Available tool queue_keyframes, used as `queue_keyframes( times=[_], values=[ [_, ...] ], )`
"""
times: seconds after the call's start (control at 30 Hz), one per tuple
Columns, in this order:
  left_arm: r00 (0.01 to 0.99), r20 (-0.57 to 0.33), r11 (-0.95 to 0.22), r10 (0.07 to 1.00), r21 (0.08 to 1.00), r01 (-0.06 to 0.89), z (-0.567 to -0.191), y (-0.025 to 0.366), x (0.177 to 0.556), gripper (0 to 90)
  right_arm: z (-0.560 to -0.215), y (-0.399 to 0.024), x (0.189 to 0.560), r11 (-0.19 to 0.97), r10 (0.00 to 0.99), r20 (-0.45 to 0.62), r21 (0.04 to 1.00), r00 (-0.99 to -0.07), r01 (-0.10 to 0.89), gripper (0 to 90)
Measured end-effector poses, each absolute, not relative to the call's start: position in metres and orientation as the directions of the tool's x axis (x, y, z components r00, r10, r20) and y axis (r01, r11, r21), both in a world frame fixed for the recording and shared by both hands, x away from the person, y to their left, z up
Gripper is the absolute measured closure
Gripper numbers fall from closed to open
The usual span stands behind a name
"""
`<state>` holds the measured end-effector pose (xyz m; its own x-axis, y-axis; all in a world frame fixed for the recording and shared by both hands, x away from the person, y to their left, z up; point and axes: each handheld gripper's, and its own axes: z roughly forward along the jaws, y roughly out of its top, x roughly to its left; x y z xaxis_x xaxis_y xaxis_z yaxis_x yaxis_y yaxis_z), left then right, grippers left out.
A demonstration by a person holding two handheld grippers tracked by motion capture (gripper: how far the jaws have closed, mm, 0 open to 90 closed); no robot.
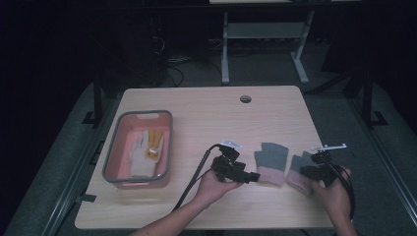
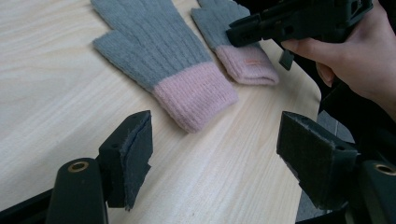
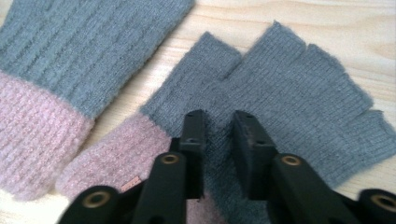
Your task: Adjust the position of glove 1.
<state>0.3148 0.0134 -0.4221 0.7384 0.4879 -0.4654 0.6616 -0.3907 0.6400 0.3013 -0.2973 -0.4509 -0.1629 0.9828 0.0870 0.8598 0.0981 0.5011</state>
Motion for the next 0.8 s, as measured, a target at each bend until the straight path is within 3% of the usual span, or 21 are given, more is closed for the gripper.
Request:
queue_keyframes(
  times=[0.2,0.57,0.8],
  values=[
    [0.738,-0.462,-0.392,0.493,0.639,0.662,-0.422,0.015,0.315,27.1,-0.451,-0.302,0.301,0.082,0.979,0.12,0.508,-0.165,0.857,85.0],
    [0.732,-0.455,-0.38,0.506,0.644,0.664,-0.417,0.026,0.318,27.1,-0.434,-0.306,0.3,0.046,0.97,0.185,0.504,-0.16,0.862,85.9],
    [0.73,-0.457,-0.373,0.508,0.647,0.665,-0.416,0.028,0.319,27.1,-0.41,-0.288,0.303,0.093,0.959,0.177,0.544,-0.222,0.834,85.8]
  ],
)
